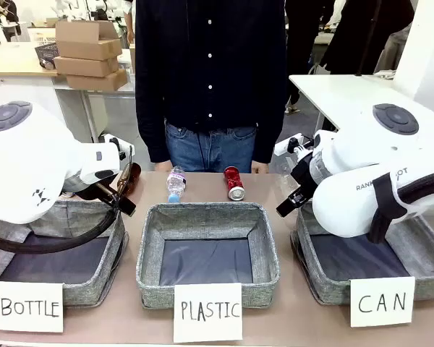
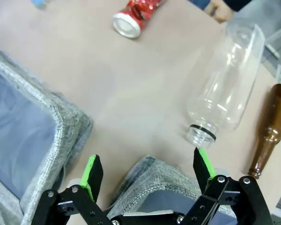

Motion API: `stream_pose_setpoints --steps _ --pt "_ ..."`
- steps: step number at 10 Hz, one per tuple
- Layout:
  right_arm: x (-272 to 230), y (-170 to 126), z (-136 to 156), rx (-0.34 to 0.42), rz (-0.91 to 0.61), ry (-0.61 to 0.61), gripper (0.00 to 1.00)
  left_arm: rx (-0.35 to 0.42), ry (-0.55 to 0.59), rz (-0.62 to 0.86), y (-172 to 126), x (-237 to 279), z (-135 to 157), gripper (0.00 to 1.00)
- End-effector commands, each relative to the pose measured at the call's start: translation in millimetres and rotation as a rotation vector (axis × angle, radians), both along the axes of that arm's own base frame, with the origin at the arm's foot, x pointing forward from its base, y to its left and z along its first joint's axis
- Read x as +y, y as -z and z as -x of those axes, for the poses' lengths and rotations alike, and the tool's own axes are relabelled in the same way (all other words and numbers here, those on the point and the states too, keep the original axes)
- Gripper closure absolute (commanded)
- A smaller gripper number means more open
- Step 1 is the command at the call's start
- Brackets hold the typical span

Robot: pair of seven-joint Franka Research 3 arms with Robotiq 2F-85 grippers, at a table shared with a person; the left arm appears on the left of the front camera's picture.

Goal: Sort the can waste into the basket.
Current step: Pick up the can waste from the table and place it in the right Fabric basket.

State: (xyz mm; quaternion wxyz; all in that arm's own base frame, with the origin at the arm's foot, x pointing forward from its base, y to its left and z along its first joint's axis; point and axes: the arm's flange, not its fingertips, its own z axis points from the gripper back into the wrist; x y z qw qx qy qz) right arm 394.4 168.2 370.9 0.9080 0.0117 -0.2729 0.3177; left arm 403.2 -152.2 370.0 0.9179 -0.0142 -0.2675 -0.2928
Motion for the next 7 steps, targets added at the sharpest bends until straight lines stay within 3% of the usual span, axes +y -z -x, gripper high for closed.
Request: stream_pose_setpoints --steps 1,7 --pt "0.0 0.0 0.0 0.000 0.000 0.000 0.00 0.000 0.000 0.000 -0.1 0.0 0.0 0.00" --pt "0.1 0.0 0.0 0.000 0.001 0.000 0.00 0.000 0.001 0.000 0.0 -0.6 0.2 0.00"
